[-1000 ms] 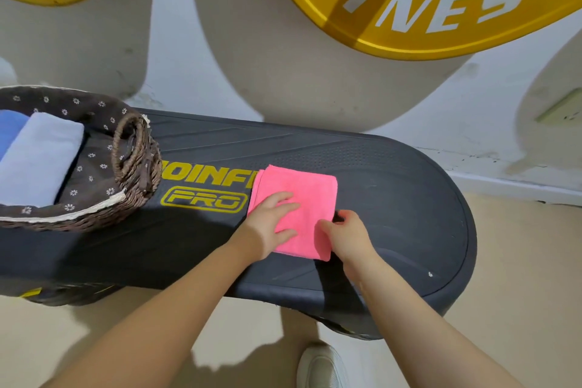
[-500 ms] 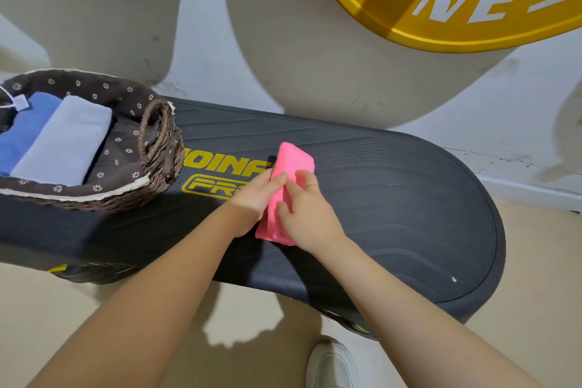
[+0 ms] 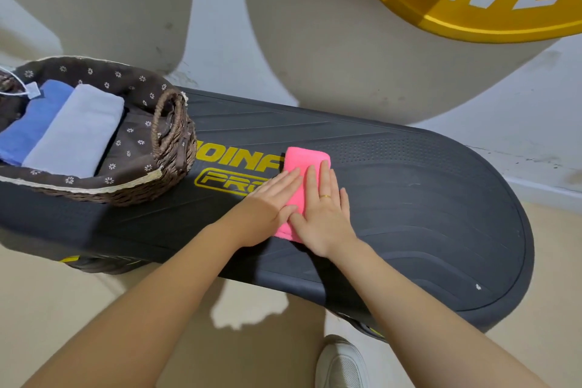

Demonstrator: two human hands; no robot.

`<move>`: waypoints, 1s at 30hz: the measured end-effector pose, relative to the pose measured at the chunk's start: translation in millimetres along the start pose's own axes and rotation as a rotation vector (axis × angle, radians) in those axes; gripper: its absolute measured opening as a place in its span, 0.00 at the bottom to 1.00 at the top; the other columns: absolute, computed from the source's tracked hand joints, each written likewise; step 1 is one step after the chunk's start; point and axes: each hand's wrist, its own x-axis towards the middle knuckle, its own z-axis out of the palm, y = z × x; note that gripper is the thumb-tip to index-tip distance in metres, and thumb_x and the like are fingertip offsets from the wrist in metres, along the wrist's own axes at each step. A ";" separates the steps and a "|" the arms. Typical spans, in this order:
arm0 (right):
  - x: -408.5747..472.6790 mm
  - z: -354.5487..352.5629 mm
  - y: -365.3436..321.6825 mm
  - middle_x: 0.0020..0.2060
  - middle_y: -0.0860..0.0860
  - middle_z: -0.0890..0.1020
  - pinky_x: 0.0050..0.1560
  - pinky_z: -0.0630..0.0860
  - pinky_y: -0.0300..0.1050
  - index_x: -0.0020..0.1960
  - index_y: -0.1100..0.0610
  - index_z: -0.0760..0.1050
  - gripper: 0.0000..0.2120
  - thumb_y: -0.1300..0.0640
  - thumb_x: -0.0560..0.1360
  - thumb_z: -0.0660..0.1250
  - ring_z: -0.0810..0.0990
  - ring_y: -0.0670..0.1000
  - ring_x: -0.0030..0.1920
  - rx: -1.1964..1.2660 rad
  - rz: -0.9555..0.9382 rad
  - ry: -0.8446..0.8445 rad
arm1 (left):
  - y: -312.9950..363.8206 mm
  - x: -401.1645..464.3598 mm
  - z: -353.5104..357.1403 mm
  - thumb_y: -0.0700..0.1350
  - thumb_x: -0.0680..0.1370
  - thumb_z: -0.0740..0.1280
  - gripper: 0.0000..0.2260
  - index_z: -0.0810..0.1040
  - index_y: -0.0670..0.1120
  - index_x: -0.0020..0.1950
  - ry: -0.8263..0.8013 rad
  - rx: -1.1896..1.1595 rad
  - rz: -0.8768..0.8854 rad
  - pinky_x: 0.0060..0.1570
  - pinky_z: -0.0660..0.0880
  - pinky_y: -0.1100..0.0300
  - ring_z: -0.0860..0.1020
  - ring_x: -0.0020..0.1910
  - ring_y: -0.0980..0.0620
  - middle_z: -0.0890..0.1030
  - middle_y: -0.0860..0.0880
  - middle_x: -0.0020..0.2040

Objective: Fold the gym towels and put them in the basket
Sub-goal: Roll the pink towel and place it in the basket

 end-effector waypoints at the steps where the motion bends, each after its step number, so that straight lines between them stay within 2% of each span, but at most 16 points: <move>1: 5.8 -4.0 2.5 0.75 0.53 0.33 0.74 0.36 0.53 0.76 0.54 0.35 0.36 0.46 0.74 0.48 0.33 0.51 0.75 0.015 -0.012 -0.012 | -0.6 1.4 -0.6 0.61 0.70 0.38 0.36 0.47 0.46 0.75 -0.004 -0.005 0.002 0.73 0.43 0.62 0.43 0.71 0.61 0.46 0.52 0.76; 3: 18.1 -12.8 5.5 0.75 0.51 0.35 0.74 0.36 0.52 0.76 0.54 0.37 0.31 0.50 0.79 0.49 0.34 0.49 0.76 0.042 -0.016 -0.013 | -0.4 2.3 -0.7 0.59 0.76 0.47 0.32 0.46 0.45 0.76 -0.015 -0.003 0.017 0.71 0.42 0.65 0.42 0.71 0.62 0.45 0.53 0.76; 5: 29.8 -18.6 5.8 0.76 0.49 0.38 0.75 0.39 0.51 0.77 0.53 0.40 0.28 0.47 0.81 0.46 0.38 0.49 0.76 0.083 0.004 0.016 | -0.9 1.3 -2.2 0.50 0.80 0.56 0.30 0.43 0.45 0.76 -0.055 -0.032 0.024 0.68 0.39 0.70 0.40 0.70 0.64 0.41 0.56 0.74; 7: 37.0 -20.6 3.5 0.77 0.49 0.41 0.75 0.41 0.50 0.77 0.54 0.42 0.28 0.46 0.81 0.45 0.40 0.50 0.77 0.131 0.025 0.017 | -2.5 0.7 -4.8 0.49 0.79 0.61 0.34 0.41 0.45 0.75 -0.100 -0.098 0.022 0.65 0.37 0.74 0.38 0.69 0.65 0.37 0.59 0.70; 9: 37.1 -20.2 2.1 0.77 0.49 0.41 0.75 0.42 0.49 0.77 0.55 0.42 0.26 0.48 0.82 0.44 0.40 0.50 0.77 0.147 0.023 0.011 | -5.7 0.5 -3.1 0.53 0.76 0.64 0.39 0.39 0.46 0.74 -0.103 -0.119 0.029 0.67 0.38 0.72 0.38 0.69 0.65 0.35 0.60 0.69; 12: 22.7 -14.8 4.2 0.77 0.48 0.41 0.75 0.40 0.51 0.77 0.55 0.42 0.26 0.50 0.82 0.44 0.40 0.48 0.77 0.129 0.007 0.025 | -8.7 0.5 0.5 0.63 0.72 0.63 0.43 0.38 0.49 0.73 -0.093 -0.068 0.060 0.72 0.40 0.64 0.39 0.71 0.63 0.35 0.61 0.70; 15: 4.9 -9.6 3.8 0.77 0.48 0.42 0.75 0.40 0.49 0.77 0.54 0.45 0.25 0.52 0.82 0.46 0.42 0.44 0.76 0.273 -0.013 0.029 | -11.1 2.0 -4.3 0.58 0.74 0.64 0.42 0.39 0.49 0.75 -0.137 -0.008 0.057 0.72 0.39 0.63 0.38 0.71 0.64 0.34 0.60 0.70; 18: -10.6 -8.5 2.2 0.77 0.50 0.45 0.74 0.45 0.41 0.76 0.57 0.51 0.25 0.55 0.81 0.52 0.46 0.46 0.77 0.505 -0.013 0.016 | -8.1 2.1 -7.5 0.60 0.75 0.63 0.42 0.38 0.48 0.75 -0.161 0.041 0.049 0.72 0.39 0.62 0.38 0.72 0.62 0.34 0.58 0.72; 20: -19.1 -5.4 1.7 0.77 0.52 0.51 0.75 0.53 0.47 0.75 0.56 0.54 0.27 0.56 0.79 0.59 0.54 0.50 0.76 0.469 0.021 0.040 | -1.4 0.7 -7.6 0.60 0.75 0.62 0.41 0.37 0.48 0.75 -0.162 0.082 0.018 0.71 0.38 0.62 0.38 0.74 0.59 0.35 0.55 0.75; 23: -26.1 -4.1 -3.9 0.69 0.57 0.66 0.64 0.65 0.47 0.73 0.55 0.57 0.29 0.59 0.75 0.64 0.66 0.55 0.68 0.468 0.122 0.103 | 12.2 -3.3 -10.8 0.58 0.77 0.60 0.39 0.37 0.46 0.75 -0.143 0.165 -0.035 0.72 0.38 0.59 0.39 0.76 0.54 0.36 0.51 0.76; 26: -24.4 -9.6 -12.3 0.64 0.59 0.71 0.57 0.68 0.46 0.71 0.60 0.57 0.28 0.59 0.75 0.64 0.71 0.59 0.63 0.605 0.285 0.124 | 22.1 -8.8 -13.0 0.58 0.77 0.59 0.39 0.38 0.45 0.76 -0.114 0.215 -0.089 0.73 0.39 0.57 0.40 0.76 0.52 0.38 0.49 0.77; 28: -18.7 -13.3 -15.0 0.59 0.59 0.75 0.51 0.71 0.47 0.66 0.64 0.64 0.25 0.56 0.74 0.66 0.75 0.59 0.58 0.705 0.425 0.104 | 28.0 -12.4 -11.8 0.60 0.76 0.59 0.40 0.39 0.44 0.76 -0.089 0.233 -0.108 0.74 0.40 0.57 0.41 0.76 0.51 0.39 0.47 0.77; 30: -13.8 -16.8 -17.3 0.49 0.58 0.78 0.42 0.72 0.45 0.58 0.66 0.72 0.21 0.53 0.72 0.69 0.77 0.56 0.49 0.759 0.483 0.068 | 30.3 -15.1 -10.5 0.60 0.76 0.59 0.40 0.39 0.43 0.76 -0.076 0.200 -0.113 0.74 0.41 0.58 0.42 0.76 0.51 0.40 0.46 0.77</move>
